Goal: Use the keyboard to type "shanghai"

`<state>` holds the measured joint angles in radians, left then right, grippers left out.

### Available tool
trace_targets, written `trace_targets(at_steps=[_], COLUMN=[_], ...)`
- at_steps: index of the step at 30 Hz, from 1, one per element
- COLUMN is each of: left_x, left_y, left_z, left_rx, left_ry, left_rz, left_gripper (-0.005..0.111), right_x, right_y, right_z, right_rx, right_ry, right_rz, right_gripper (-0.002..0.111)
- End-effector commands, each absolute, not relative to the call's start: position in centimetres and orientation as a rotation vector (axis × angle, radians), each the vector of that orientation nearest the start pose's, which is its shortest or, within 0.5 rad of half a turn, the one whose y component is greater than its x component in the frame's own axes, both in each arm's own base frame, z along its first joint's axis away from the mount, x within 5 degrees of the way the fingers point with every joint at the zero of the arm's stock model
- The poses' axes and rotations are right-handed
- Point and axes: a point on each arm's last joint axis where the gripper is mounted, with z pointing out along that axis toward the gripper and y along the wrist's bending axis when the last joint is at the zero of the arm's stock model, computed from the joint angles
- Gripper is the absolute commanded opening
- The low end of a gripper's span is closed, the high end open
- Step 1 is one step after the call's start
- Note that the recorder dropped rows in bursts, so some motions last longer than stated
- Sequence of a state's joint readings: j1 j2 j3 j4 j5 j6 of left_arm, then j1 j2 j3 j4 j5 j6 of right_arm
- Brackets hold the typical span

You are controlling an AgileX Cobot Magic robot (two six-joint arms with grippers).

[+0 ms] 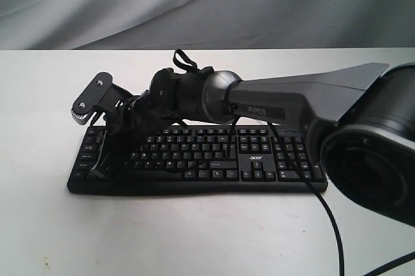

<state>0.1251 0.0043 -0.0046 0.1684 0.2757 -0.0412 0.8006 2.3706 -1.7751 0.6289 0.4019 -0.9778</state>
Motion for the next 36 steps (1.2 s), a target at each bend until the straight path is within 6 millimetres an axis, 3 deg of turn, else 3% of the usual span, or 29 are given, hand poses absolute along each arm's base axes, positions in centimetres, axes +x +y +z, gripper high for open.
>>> trace_targets(at_steps=[1,27,36], left_x=[5.4,5.4,5.4], left_y=[1.0,1.0,1.0], left_z=[18.9,18.9,18.9], left_rx=[-0.034,-0.034,-0.034], left_ry=[1.750,1.750,1.750], left_rz=[0.208,0.208,0.208], left_gripper=[0.000,0.000,0.000], right_x=[34.1,34.1,34.0], right_y=[38.9,38.8,38.9], right_z=[12.4,12.3,11.2], right_rx=[-1.506,-1.550,-1.559], right_ry=[1.935,1.923,1.944], right_rz=[0.463,0.402,0.403], right_gripper=[0.000,0.000,0.000])
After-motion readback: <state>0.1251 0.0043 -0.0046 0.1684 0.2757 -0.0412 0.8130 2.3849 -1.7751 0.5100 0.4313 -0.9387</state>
